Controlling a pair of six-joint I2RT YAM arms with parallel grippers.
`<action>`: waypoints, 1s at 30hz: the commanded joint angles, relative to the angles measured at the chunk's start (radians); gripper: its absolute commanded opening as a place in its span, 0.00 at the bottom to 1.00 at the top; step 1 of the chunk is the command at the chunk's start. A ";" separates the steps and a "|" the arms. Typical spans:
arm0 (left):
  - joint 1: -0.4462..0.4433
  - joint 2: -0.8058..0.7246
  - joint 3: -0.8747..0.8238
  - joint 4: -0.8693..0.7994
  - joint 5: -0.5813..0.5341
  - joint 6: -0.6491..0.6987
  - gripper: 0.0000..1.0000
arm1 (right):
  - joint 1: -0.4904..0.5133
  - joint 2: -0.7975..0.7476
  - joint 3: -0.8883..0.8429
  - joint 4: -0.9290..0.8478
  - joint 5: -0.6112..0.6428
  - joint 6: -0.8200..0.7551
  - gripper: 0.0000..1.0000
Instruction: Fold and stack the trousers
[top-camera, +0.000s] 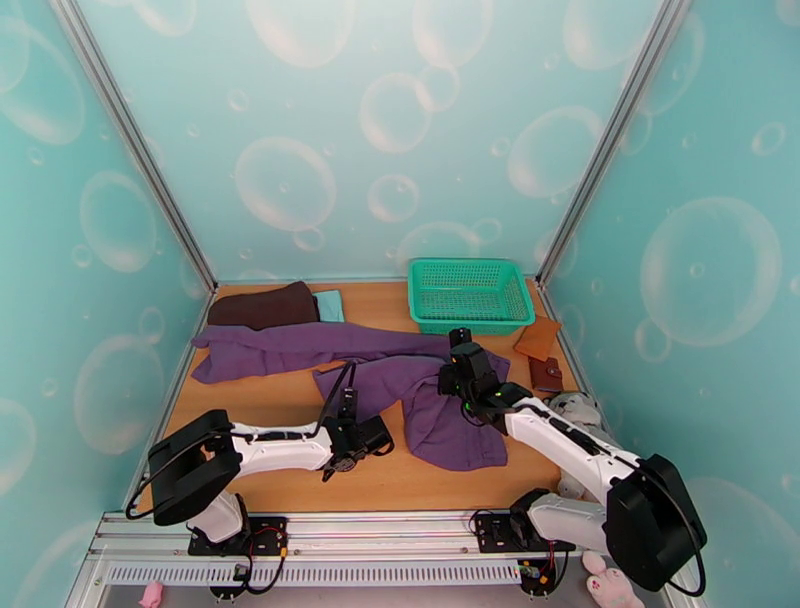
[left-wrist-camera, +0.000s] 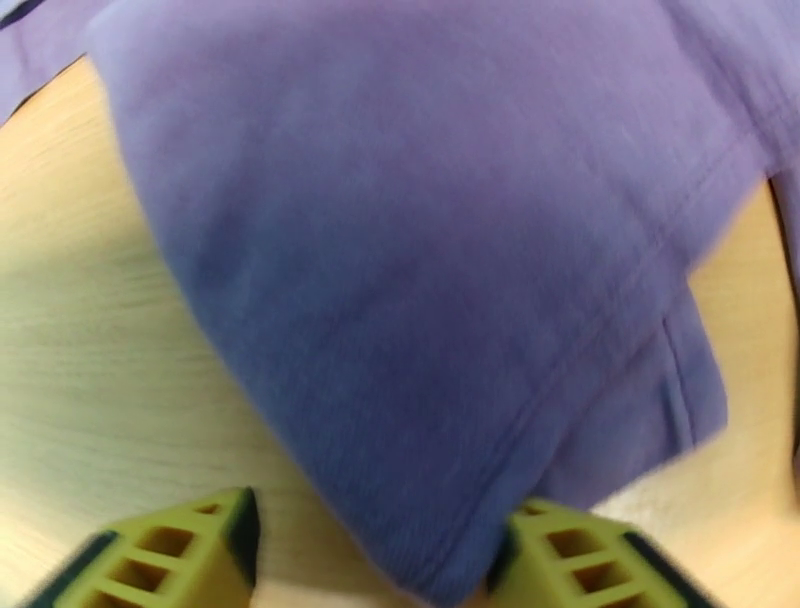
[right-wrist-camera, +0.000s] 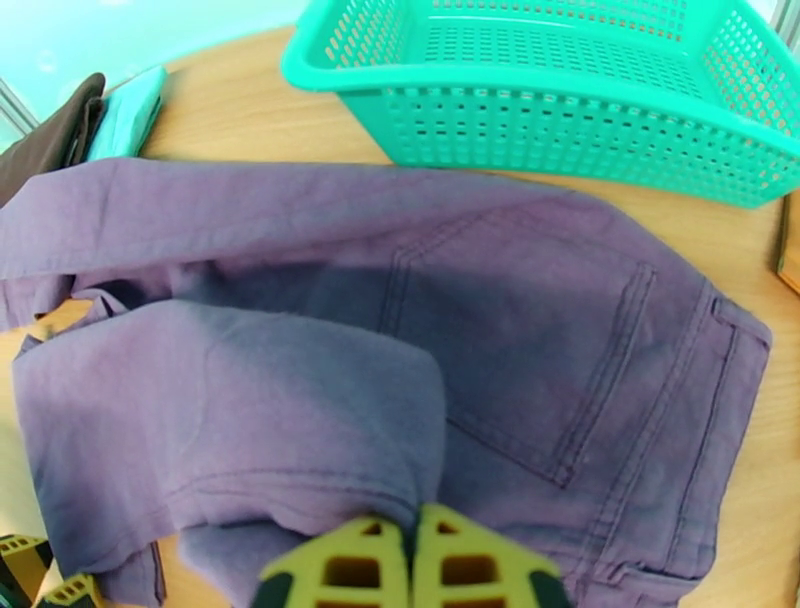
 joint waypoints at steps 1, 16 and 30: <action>0.012 -0.062 -0.003 -0.047 -0.102 -0.052 0.23 | -0.008 -0.036 -0.022 0.037 -0.032 -0.020 0.00; 0.211 -0.451 0.407 -0.868 -0.174 -0.090 0.00 | 0.276 -0.185 -0.057 0.113 -0.272 -0.126 0.01; 0.526 -0.504 0.442 -0.800 -0.287 0.147 0.00 | 0.505 0.092 0.030 -0.050 -0.244 0.027 0.06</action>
